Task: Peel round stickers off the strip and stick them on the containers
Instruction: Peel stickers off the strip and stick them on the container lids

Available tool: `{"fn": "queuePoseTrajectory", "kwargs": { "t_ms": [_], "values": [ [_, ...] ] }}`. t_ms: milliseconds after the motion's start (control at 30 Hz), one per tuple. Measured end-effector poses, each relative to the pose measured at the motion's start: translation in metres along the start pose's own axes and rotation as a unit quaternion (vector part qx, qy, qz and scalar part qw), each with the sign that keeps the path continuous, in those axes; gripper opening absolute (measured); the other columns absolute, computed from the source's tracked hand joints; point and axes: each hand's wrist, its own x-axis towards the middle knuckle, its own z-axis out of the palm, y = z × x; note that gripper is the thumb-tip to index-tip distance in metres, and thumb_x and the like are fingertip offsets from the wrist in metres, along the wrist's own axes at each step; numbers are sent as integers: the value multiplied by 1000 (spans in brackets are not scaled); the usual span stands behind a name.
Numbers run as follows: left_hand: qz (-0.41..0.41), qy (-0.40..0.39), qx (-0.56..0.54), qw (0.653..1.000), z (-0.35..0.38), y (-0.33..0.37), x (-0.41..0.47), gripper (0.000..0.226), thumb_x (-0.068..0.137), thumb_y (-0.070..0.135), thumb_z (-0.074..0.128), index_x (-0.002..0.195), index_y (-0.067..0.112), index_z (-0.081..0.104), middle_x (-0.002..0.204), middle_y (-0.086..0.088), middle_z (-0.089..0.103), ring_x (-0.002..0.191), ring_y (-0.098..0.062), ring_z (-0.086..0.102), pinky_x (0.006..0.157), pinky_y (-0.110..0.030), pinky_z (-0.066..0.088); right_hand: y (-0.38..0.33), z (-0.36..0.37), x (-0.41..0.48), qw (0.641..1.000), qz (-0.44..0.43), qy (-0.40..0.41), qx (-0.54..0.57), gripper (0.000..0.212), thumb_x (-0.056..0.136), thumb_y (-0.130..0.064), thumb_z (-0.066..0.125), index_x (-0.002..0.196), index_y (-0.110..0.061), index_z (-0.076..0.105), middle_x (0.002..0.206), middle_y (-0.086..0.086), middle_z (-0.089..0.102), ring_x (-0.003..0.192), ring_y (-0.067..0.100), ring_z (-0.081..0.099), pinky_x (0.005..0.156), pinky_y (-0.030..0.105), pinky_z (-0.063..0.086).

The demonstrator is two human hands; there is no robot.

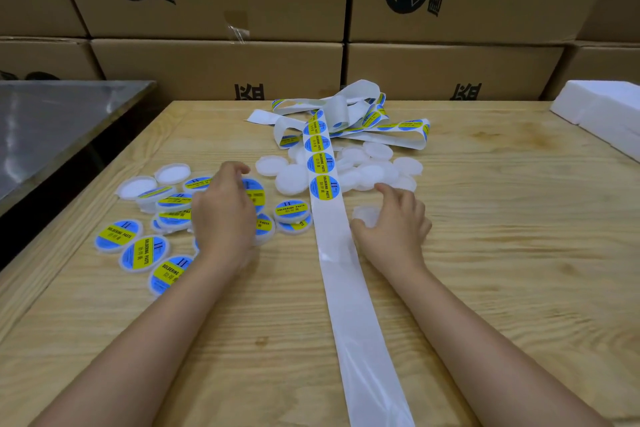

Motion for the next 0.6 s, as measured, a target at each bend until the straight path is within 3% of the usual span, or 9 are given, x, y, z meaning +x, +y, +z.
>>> {"fn": "queuePoseTrajectory", "kwargs": {
  "t_ms": [100, 333, 400, 467, 533, 600],
  "values": [
    [-20, -19, 85, 996, 2, -17, 5, 28, 93, 4, 36, 110, 13, 57, 90, -12, 67, 88, -36, 56, 83, -40, 32, 4, 5, 1, 997, 17, -63, -36, 75, 74, -34, 59, 142, -23, 29, 136, 3, 40, 127, 27, 28, 102, 40, 20],
    [4, -48, 145, 988, 6, -24, 9, 34, 93, 6, 38, 120, 15, 55, 114, -12, 61, 109, -34, 50, 89, -42, 28, 5, 7, 3, 999, -9, -20, -29, 53, 83, -31, 55, 132, -16, 42, 127, 4, 50, 119, 28, 37, 94, 37, 25],
    [53, -14, 129, 990, 2, -17, 8, 33, 94, 8, 41, 123, 12, 56, 116, -13, 60, 109, -35, 50, 92, -42, 27, 2, 4, 2, 995, -30, 26, 89, 34, 83, -28, 60, 113, -13, 54, 110, 4, 55, 109, 28, 45, 84, 30, 29],
    [153, -22, 31, 987, -2, -4, 5, 37, 89, 6, 45, 126, 6, 54, 120, -14, 59, 109, -35, 52, 94, -41, 30, -4, 1, -2, 976, -78, 34, 198, 20, 78, -23, 69, 92, -15, 57, 93, -2, 58, 92, 23, 52, 71, 24, 30],
    [273, -112, -57, 954, -5, 11, -5, 49, 82, 8, 53, 131, 4, 48, 129, -10, 54, 116, -30, 51, 98, -38, 34, -10, -1, -9, 963, -126, 13, 237, 21, 75, -24, 75, 79, -21, 55, 84, -7, 61, 81, 19, 54, 66, 22, 36],
    [343, -213, -85, 911, -2, 25, -20, 56, 79, 11, 61, 133, 8, 47, 132, -2, 53, 117, -21, 50, 99, -33, 37, -13, -2, -13, 950, -143, -18, 278, 22, 72, -31, 76, 74, -22, 56, 79, -6, 64, 76, 19, 56, 67, 27, 43]
  ]
}}
